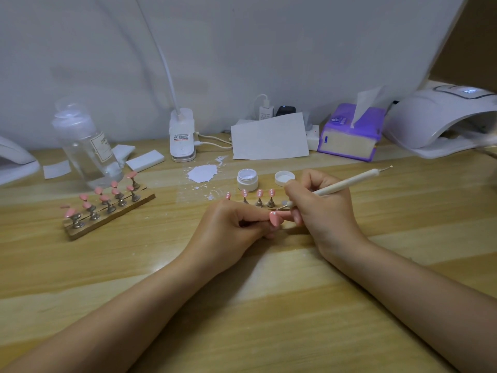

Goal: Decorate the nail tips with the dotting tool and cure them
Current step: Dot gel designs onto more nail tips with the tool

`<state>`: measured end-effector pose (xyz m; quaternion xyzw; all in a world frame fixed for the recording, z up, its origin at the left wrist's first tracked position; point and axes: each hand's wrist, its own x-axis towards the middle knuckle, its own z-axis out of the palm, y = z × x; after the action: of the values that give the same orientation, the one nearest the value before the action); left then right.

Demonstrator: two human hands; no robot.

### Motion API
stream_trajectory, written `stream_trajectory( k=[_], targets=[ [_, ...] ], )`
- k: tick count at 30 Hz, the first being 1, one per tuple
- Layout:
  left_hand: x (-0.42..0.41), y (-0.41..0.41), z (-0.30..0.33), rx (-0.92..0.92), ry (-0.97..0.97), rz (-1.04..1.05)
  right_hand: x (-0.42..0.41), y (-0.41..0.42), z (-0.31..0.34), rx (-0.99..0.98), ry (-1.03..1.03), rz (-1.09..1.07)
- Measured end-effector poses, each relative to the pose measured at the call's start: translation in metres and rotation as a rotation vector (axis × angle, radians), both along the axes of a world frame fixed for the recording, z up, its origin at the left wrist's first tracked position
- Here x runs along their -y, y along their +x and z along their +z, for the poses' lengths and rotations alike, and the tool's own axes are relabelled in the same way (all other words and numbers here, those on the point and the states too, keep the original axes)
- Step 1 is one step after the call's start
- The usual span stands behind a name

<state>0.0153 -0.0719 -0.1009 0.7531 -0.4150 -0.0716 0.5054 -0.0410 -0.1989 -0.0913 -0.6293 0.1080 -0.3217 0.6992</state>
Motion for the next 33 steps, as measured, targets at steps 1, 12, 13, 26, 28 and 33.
stream_trajectory(
  k=[1, 12, 13, 26, 28, 33],
  targets=[
    [0.0, 0.0, 0.0, -0.002, 0.0, -0.001, 0.0008, 0.0006, -0.0003, -0.001, 0.017, -0.003],
    [-0.0006, 0.0006, -0.0009, -0.019, -0.011, -0.001, -0.0005, -0.0039, -0.0006, -0.008, -0.12, 0.014],
    [-0.0006, 0.0005, -0.0008, -0.018, -0.01, -0.004, -0.0003, -0.0039, -0.0008, -0.013, -0.136, 0.014],
    [-0.0012, 0.0004, -0.0004, -0.023, -0.011, -0.011, -0.0012, -0.0029, -0.0018, -0.039, -0.165, -0.002],
    [-0.0011, 0.0004, -0.0007, -0.021, -0.01, -0.009, -0.0011, -0.0028, -0.0016, -0.039, -0.169, 0.001],
    [-0.0008, 0.0013, -0.0011, -0.031, -0.012, -0.015, -0.0009, -0.003, -0.0014, -0.039, -0.16, 0.002]
  ],
)
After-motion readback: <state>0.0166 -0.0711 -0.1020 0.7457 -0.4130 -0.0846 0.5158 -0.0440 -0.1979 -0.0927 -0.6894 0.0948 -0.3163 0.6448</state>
